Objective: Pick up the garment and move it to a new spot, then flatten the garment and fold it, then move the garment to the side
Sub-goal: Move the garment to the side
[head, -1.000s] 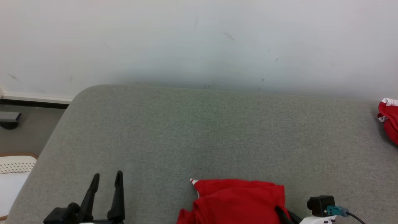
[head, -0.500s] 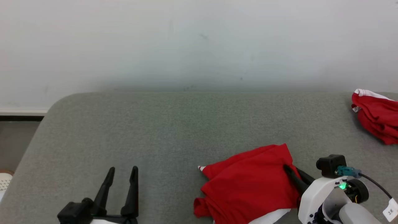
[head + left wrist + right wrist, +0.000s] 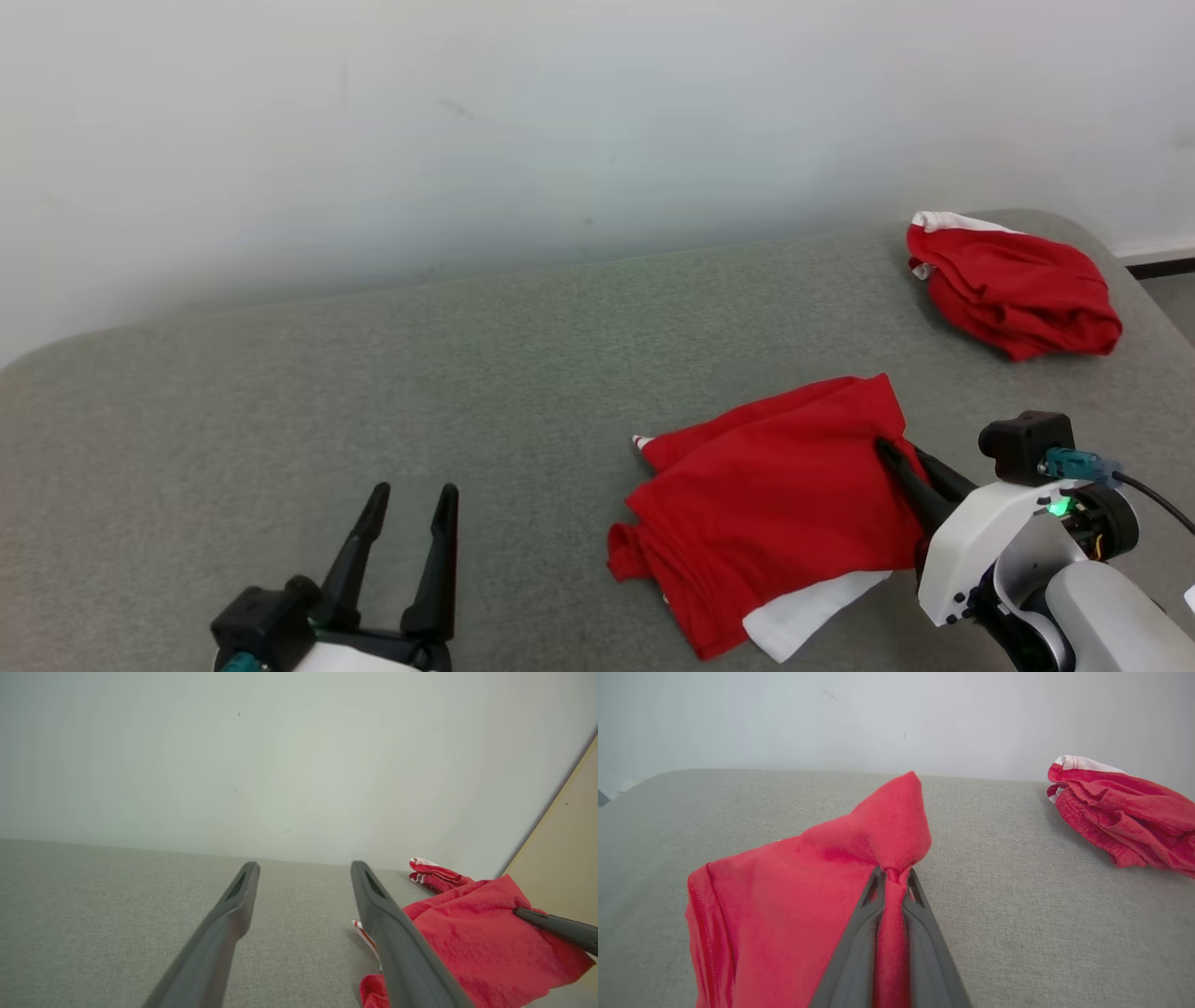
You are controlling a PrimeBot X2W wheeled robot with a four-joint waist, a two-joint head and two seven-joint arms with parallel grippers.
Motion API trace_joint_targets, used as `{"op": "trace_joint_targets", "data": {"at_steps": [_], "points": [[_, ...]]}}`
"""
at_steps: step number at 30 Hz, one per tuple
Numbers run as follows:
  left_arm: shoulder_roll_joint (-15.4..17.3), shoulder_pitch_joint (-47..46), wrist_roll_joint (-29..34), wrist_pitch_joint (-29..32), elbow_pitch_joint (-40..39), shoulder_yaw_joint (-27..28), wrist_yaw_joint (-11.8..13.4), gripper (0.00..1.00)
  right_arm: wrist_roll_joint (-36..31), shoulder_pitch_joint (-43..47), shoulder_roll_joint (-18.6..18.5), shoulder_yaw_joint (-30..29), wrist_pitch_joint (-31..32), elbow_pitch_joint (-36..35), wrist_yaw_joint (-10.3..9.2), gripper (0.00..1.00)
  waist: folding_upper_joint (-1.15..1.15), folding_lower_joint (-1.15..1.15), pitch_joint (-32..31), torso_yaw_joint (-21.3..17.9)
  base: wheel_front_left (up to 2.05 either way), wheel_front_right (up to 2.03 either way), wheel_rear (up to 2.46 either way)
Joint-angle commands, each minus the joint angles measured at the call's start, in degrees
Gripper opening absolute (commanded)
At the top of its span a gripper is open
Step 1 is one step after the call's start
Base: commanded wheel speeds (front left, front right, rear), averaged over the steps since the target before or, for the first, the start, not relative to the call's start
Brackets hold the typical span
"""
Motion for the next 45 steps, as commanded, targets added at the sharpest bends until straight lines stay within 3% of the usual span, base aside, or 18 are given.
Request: {"op": "trace_joint_targets", "data": {"at_steps": [1, 8, 13, 19, 28, 40, 45], "points": [[0.2, -0.6, 0.2, 0.0, 0.0, -0.2, 0.1, 1.00, 0.3, -0.6, -0.3, -0.4, -0.5, -0.3, -0.12, 0.00, 0.00, 0.00, 0.8, -2.8, 0.00, 0.00, 0.00], [0.2, -1.3, 1.3, 0.0, 0.2, -1.7, 0.1, 1.00, -0.4, -0.6, 0.2, -1.4, -1.1, -0.6, -0.12, 0.00, 0.00, 0.00, 1.7, -7.2, 0.00, 0.00, 0.00], [1.0, -1.8, 1.8, 0.0, 0.3, -2.4, 0.1, 1.00, -0.5, -1.4, 0.1, -1.6, -1.3, -0.6, -0.12, 0.00, 0.00, 0.00, 2.5, -8.0, 0.00, 0.00, 0.00], [2.3, -3.1, 1.8, 0.0, 0.0, -3.4, 0.1, 1.00, -1.1, -5.2, -0.6, -0.2, -0.7, -0.7, -0.12, 0.00, 0.00, 0.00, 5.6, -6.1, 0.00, 0.00, 0.00], [4.4, -6.2, 0.7, 0.0, -0.5, -4.1, 0.1, 1.00, 1.2, -18.5, -3.5, -1.0, 1.6, 0.9, -0.13, 0.00, 0.00, 0.00, 13.3, -2.0, 0.00, 0.00, 0.00], [7.4, -10.8, 0.0, 0.0, -2.0, -4.9, 0.1, 1.00, 1.9, -31.5, -14.3, -7.5, 6.1, 8.7, -0.13, 0.00, 0.00, 0.00, 23.8, 1.9, 0.00, 0.00, 0.00], [8.2, -12.0, 0.0, 0.0, -2.7, -5.2, 0.1, 1.00, -0.2, -33.6, -18.7, -10.3, 3.6, 11.8, -0.12, 0.00, 0.00, 0.00, 26.8, 2.9, 0.00, 0.00, 0.00]]}}
